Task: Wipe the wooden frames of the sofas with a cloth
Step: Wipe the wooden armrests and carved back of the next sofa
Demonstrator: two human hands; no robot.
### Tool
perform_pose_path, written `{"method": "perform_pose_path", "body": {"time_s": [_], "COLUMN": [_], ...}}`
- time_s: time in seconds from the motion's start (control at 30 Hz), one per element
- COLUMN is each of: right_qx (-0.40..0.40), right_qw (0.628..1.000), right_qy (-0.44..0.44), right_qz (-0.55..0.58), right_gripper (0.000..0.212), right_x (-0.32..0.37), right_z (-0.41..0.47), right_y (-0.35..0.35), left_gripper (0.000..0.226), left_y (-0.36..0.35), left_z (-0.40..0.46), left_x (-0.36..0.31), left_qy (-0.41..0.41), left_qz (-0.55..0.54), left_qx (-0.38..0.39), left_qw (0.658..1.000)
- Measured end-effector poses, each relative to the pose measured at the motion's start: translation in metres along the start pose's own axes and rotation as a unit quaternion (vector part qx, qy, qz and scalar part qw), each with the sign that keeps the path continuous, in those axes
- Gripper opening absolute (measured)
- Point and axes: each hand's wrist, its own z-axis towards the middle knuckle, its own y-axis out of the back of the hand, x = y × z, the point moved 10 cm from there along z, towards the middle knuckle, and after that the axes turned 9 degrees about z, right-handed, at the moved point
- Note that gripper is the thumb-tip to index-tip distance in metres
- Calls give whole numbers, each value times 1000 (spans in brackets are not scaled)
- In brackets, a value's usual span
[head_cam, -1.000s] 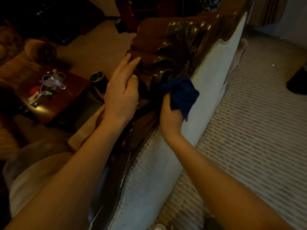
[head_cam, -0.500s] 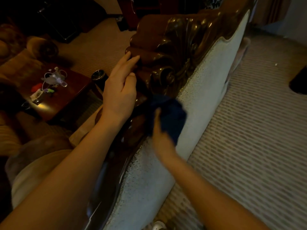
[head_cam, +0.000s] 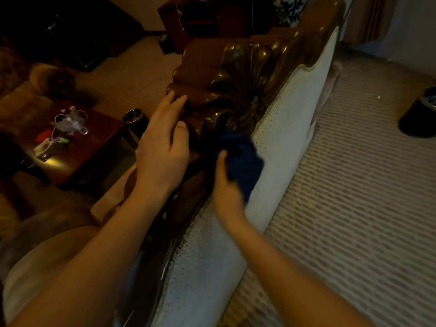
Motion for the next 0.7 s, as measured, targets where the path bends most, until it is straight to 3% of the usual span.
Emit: {"method": "perform_pose_path", "body": {"time_s": [0.07,0.13,0.3,0.43,0.53,0.63,0.7], "right_qx": [-100,-155,-188,-146,-69,27,26], "right_qw": [988,977,975,982,996,999,999], "right_qy": [81,107,94,101,43,-15,3], "right_qz": [85,105,75,65,40,44,35], "right_gripper": [22,28,34,23,10,11,16], "right_x": [48,87,129,101,42,6,12], "right_z": [32,78,147,96,11,-59,-40], "right_y": [25,36,50,38,20,0,1], "left_gripper": [54,57,58,58,60,60,60], "left_y": [-3,-9,-10,-11,-12,-11,-10], "left_z": [-1,0,3,2,2,0,0], "left_x": [-6,-7,-5,-7,-8,-7,-6], "left_qy": [-7,-5,-18,-23,-24,-26,-25], "left_qz": [98,154,165,172,181,173,164], "left_qx": [0,12,12,8,9,13,11], "left_qw": [995,988,986,985,983,985,986]}}
